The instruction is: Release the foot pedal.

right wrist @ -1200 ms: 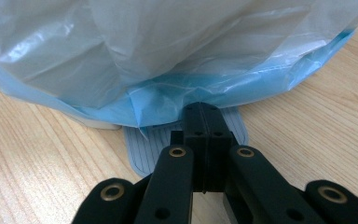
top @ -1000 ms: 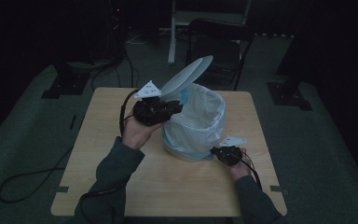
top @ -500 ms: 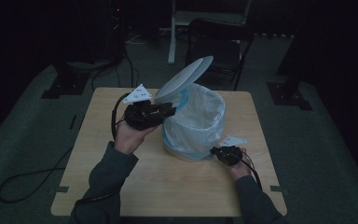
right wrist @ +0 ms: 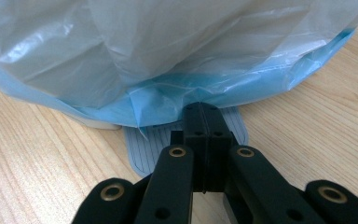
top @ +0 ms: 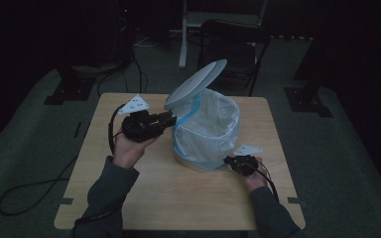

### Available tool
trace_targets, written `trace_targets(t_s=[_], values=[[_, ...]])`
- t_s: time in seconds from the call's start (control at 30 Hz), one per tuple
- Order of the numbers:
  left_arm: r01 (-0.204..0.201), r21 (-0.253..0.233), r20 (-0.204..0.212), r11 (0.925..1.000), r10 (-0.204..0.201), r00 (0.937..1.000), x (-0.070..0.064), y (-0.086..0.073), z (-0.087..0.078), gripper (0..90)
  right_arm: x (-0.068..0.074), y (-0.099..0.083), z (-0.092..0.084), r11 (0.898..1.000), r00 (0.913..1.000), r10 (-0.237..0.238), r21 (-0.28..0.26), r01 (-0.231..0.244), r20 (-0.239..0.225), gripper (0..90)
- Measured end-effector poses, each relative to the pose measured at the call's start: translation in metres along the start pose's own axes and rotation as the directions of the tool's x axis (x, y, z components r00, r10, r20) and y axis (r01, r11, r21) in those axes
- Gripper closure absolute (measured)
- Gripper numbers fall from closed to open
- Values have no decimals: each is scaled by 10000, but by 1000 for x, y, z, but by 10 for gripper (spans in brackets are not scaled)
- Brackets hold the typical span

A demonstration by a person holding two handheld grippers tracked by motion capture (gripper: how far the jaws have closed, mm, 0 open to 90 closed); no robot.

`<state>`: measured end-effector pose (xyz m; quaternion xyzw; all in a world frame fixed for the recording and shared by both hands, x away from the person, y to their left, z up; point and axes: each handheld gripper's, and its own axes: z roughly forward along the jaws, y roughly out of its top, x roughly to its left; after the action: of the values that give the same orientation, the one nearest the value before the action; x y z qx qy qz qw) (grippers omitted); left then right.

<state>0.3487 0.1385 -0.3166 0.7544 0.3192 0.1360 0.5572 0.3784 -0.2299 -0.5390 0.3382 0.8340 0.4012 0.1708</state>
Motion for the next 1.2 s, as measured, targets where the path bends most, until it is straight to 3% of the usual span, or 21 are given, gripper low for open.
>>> trace_targets(t_s=[0.33, 0.87, 1.2], values=[[430, 42, -256, 9991, -429, 9988, 12, -19, -9, 672, 0, 0, 0, 10000, 10000, -23, -6, 23, -7, 900], [970, 359, -550, 9946, -949, 9940, 27, -48, -4, 652, 0, -1, 0, 10000, 10000, -45, -54, 45, 16, 900], [1613, 478, -882, 9857, -1567, 9837, 41, -74, -3, 652, 1, -1, 0, 9999, 9999, -105, -63, 105, 61, 900]])
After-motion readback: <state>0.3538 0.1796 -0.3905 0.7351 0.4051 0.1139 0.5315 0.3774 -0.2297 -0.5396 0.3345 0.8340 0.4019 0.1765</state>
